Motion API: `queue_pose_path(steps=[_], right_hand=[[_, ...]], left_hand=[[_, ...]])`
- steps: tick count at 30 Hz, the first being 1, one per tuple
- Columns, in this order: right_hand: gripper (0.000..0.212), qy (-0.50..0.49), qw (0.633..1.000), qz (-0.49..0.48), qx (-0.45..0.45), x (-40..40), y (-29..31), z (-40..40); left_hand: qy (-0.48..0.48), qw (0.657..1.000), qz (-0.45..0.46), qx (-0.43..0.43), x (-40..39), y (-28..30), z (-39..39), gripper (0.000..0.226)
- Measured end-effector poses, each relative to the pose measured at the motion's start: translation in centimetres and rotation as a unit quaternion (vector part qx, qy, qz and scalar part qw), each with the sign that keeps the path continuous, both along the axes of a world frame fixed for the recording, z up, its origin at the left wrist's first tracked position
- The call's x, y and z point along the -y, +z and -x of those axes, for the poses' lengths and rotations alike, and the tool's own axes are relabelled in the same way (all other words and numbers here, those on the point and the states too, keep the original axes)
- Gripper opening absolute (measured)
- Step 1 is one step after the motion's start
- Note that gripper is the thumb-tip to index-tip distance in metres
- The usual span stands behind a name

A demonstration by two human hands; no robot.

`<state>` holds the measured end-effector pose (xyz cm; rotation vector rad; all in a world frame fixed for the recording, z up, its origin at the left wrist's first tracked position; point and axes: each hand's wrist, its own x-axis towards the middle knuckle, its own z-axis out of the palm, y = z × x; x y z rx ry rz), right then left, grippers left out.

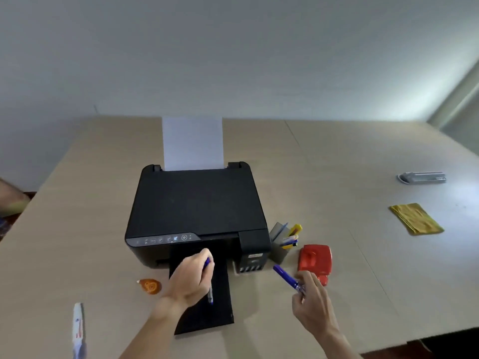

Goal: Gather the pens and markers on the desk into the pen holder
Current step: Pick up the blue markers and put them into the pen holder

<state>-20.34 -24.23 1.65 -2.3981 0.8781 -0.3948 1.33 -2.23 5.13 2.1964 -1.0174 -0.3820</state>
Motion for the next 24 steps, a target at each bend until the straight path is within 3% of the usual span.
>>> queue_pose_path(steps=[8,17,24], right_hand=[[0.032,-0.064,0.993,0.029,0.096,6.7,1.7,-2.3],[0.032,-0.061,0.991,0.019,0.122,10.2,1.0,-6.5],[0.03,0.024,0.999,-0.031,0.037,10.6,1.1,-6.0]], left_hand=[[-0.075,0.997,0.026,0.023,10.2,3.4,1.5,0.018],[-0.042,0.995,0.08,0.034,14.2,3.6,2.0,0.013],[-0.047,0.994,0.078,0.055,17.0,3.6,1.0,0.011]])
